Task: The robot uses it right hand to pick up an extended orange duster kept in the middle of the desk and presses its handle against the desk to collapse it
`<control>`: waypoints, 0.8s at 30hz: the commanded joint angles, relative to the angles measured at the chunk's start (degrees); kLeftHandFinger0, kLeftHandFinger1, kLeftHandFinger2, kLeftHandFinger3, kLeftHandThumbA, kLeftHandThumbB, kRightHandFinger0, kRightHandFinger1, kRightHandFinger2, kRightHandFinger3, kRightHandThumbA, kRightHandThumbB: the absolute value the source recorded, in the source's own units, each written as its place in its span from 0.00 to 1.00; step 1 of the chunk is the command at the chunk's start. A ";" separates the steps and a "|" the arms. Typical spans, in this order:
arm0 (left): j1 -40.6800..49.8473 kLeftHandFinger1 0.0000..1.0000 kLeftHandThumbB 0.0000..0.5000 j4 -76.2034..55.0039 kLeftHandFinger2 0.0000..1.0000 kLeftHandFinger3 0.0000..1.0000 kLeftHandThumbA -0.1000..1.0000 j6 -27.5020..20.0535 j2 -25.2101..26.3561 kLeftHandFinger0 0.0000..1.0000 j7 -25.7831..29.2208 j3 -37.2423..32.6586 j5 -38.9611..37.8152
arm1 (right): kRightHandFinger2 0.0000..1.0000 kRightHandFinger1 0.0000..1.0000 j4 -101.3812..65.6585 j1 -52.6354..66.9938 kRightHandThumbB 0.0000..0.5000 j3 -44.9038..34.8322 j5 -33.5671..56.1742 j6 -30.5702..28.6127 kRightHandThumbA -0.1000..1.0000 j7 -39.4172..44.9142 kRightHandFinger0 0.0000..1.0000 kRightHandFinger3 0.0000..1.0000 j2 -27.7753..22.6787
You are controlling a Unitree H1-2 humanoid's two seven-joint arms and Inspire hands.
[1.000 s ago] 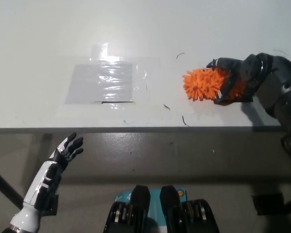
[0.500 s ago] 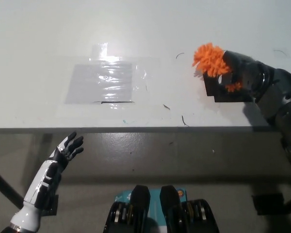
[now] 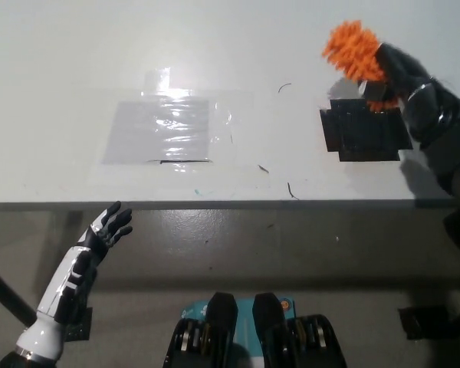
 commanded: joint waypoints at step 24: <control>1.35 1.00 0.65 -1.17 1.00 1.00 1.00 -2.22 -0.31 1.00 -0.31 0.43 -0.25 | 0.54 0.17 -21.25 -9.40 0.27 -20.65 14.12 -15.63 0.00 -17.03 0.00 0.58 3.82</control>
